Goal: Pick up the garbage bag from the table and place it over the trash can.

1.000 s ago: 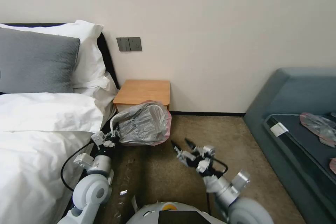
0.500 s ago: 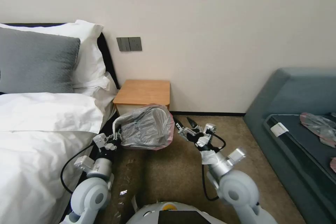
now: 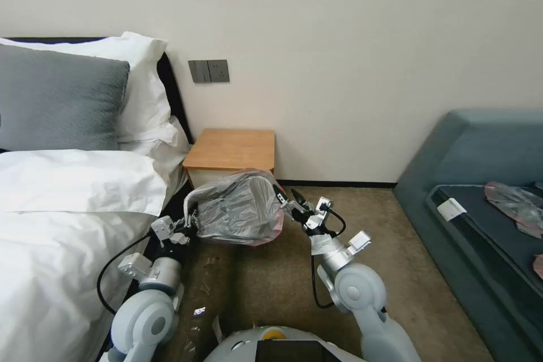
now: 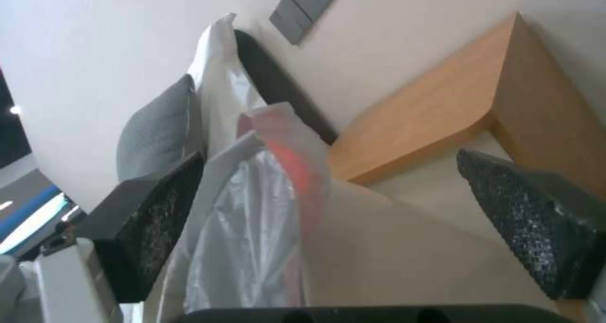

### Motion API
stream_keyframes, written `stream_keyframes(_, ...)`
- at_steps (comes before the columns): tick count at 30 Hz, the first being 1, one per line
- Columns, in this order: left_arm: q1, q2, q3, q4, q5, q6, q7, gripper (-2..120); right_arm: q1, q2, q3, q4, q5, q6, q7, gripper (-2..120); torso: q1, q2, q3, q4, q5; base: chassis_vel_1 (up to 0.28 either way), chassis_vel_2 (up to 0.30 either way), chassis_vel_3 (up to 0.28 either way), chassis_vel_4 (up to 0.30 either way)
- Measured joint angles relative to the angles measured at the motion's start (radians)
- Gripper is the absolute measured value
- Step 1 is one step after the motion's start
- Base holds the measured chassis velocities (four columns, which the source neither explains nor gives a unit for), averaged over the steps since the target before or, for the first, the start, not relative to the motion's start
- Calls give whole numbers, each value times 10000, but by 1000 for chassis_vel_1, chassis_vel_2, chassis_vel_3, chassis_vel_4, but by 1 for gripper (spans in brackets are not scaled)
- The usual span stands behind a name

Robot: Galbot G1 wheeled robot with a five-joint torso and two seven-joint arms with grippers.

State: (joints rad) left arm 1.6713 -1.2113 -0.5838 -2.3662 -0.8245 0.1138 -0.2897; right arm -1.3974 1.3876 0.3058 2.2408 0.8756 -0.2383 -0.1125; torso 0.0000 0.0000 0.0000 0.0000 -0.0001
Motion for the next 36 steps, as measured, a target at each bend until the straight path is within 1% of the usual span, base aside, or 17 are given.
stream_keyframes(3,-12,-6,0,-14,-29,13,1,3,45,8,5,-141,1,12,-17,99,0,0,0,-1,0,0,0,0,0)
stream_keyframes(6,-11,-5,2,-20,-53,25,-1,3,71,82,15,-255,-6,56,-27,86,-1,0,0,0,0,0,0,0,0)
stream_keyframes(7,-11,-5,2,-20,-53,25,-1,3,71,82,15,-255,-6,56,-27,86,-1,0,0,0,0,0,0,0,0)
stream_keyframes(10,-30,52,-1,-21,-80,27,-3,3,60,169,18,-294,-27,72,-41,70,-1,0,0,0,0,0,0,0,0)
stream_keyframes(11,-30,52,-1,-21,-80,27,-3,3,60,169,18,-294,-27,72,-41,70,-1,0,0,0,0,0,0,0,0)
stream_keyframes(14,-51,93,-8,-21,-111,28,-6,3,52,221,22,-330,-53,86,-43,57,0,0,0,-1,1,0,0,0,0)
stream_keyframes(15,-51,93,-8,-21,-111,28,-6,3,52,221,22,-330,-53,86,-43,57,0,0,0,-1,1,0,0,0,0)
stream_keyframes(17,-66,97,-8,-21,-134,27,-7,3,42,243,22,-336,-68,86,-59,45,0,0,0,0,1,0,0,0,0)
stream_keyframes(19,-73,97,-7,-21,-140,27,-8,3,38,246,21,-337,-71,86,-62,43,0,0,0,0,1,0,0,0,0)
stream_keyframes(20,-84,95,1,-20,-147,27,-9,3,28,253,20,-337,-80,86,-66,36,0,0,0,0,1,0,0,0,0)
stream_keyframes(22,-89,90,9,-18,-150,28,-9,3,21,255,20,-336,-85,86,-70,32,-1,0,-1,0,1,0,0,0,0)
stream_keyframes(24,-101,77,29,-5,-154,30,-10,3,13,257,21,-323,-88,86,-73,21,0,0,0,-1,1,0,0,0,0)
stream_keyframes(25,-101,77,29,-5,-154,30,-10,3,13,257,21,-323,-88,86,-73,21,0,0,0,-1,1,0,0,0,0)
stream_keyframes(27,-103,59,51,-2,-155,40,-11,3,17,267,23,-296,-87,85,-73,11,0,0,0,0,1,0,0,0,0)
stream_keyframes(28,-103,59,51,-2,-155,40,-11,3,17,267,23,-296,-87,85,-73,11,0,0,0,0,1,0,0,0,0)
stream_keyframes(30,-82,38,89,-5,-155,64,-9,3,64,297,29,-300,-79,87,-72,0,0,0,0,-1,1,0,0,0,0)
stream_keyframes(36,18,-19,180,-84,-149,115,59,3,241,333,61,-485,-41,92,102,0,0,0,0,0,1,0,0,0,0)
